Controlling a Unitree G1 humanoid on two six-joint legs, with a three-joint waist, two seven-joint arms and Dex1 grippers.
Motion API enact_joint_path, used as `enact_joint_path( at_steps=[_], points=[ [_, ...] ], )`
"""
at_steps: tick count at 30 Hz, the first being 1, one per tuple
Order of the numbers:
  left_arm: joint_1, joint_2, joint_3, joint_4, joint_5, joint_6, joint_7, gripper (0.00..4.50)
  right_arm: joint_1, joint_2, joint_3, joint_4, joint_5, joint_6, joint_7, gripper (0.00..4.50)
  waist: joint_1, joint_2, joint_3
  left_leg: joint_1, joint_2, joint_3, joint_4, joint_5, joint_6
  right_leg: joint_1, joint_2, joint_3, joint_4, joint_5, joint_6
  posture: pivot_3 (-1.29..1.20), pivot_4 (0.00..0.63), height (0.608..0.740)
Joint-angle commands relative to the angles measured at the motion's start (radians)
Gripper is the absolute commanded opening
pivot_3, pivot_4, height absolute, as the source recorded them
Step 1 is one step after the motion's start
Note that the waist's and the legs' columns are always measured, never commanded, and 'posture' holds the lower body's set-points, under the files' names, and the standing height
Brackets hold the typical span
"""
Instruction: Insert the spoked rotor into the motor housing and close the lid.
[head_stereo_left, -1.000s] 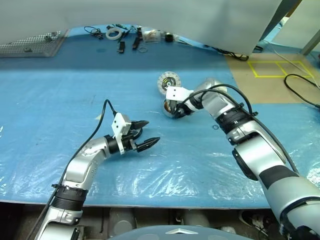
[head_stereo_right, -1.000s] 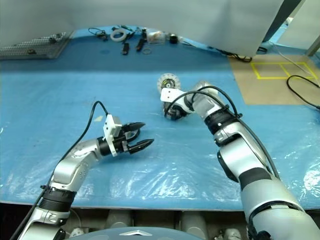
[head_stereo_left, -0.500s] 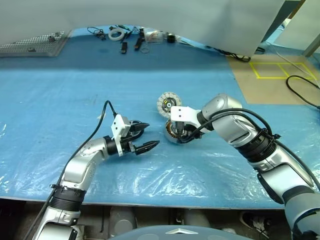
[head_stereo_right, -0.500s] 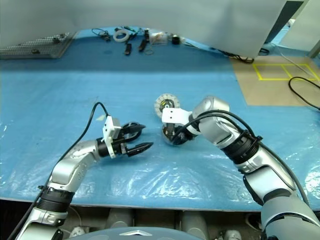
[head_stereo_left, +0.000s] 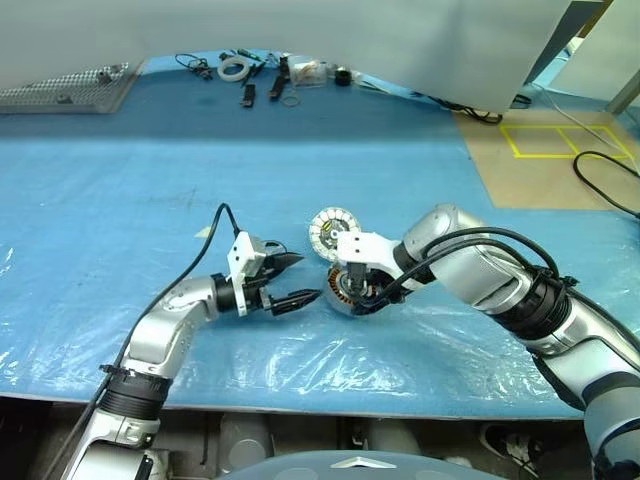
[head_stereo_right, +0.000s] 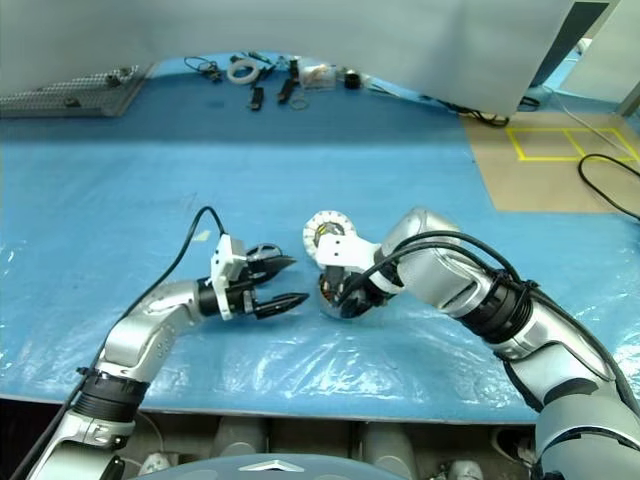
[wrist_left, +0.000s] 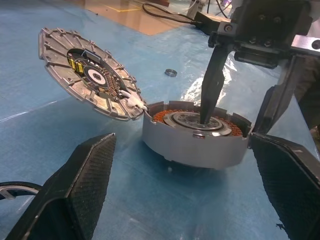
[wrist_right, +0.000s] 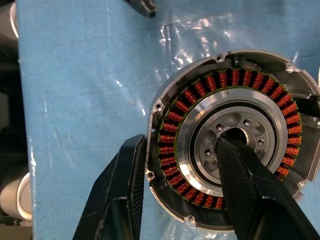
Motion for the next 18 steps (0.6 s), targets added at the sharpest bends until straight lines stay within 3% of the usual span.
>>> enact_joint_path(
  at_steps=[1, 18],
  points=[
    [0.011, 0.018, -0.003, -0.051, -0.020, 0.006, -0.019, 4.50, -0.005, -0.013, 0.025, -0.027, 0.067, 0.017, -0.019, 1.90, 0.000, 0.000, 0.000, 0.000, 0.000, 0.000, 0.000, 0.000, 0.000, 0.000, 0.000, 0.000, 0.000, 0.000, 0.000, 0.00, 0.150, 0.740],
    [0.050, 0.015, 0.003, -0.088, -0.020, 0.004, 0.015, 4.50, -0.013, 0.024, 0.128, 0.090, 0.119, -0.007, -0.158, 1.90, -0.003, 0.000, 0.000, 0.025, 0.000, 0.001, -0.001, 0.000, 0.000, 0.026, 0.000, 0.003, -0.004, -0.003, -0.005, 0.00, 0.150, 0.740]
  ],
)
